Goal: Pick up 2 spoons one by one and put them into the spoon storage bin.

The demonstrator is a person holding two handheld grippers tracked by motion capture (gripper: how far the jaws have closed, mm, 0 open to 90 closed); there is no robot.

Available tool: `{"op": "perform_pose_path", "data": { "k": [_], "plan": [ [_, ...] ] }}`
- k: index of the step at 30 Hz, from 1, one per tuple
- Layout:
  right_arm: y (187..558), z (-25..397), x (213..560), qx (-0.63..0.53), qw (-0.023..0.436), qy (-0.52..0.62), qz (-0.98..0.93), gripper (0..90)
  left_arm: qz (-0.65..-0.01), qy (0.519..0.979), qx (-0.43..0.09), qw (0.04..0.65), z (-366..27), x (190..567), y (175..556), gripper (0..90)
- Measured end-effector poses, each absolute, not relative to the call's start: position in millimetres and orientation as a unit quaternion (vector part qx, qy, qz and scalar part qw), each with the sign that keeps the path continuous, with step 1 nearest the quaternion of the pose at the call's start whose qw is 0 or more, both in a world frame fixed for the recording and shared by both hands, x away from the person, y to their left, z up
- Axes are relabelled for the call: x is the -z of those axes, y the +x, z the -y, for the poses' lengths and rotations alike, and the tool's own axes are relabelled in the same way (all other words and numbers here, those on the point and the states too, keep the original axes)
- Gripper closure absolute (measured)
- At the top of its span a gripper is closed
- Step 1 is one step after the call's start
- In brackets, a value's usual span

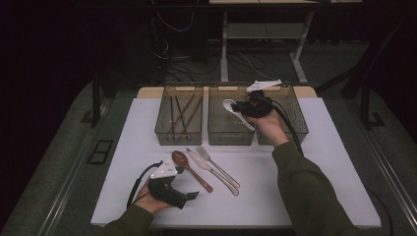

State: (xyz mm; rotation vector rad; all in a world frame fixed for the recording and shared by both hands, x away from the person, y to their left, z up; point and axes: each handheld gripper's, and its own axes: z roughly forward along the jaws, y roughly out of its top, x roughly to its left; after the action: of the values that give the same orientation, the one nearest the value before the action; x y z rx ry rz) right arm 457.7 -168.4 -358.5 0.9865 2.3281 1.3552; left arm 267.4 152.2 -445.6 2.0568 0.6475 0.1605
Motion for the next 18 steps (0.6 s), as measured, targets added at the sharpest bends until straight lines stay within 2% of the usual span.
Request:
{"op": "perform_pose_path", "data": {
  "k": [10, 12, 18],
  "plan": [
    [467.0, 146.1, 384.3, -0.387, 0.111, 0.335, -0.852, 79.6, -0.259, 0.841, -0.067, 0.470, -152.5, 445.4, 267.5, 0.0],
    [466.1, 146.8, 386.6, -0.378, 0.096, 0.330, -0.860, 71.9, -0.260, 0.841, -0.067, 0.470, -152.5, 445.3, 267.0, 0.0],
    [456.9, 157.1, 378.7, -0.398, 0.099, 0.324, -0.853, 50.6, -0.263, 0.840, -0.068, 0.470, -153.2, 445.3, 266.5, 0.0]
  ]
}}
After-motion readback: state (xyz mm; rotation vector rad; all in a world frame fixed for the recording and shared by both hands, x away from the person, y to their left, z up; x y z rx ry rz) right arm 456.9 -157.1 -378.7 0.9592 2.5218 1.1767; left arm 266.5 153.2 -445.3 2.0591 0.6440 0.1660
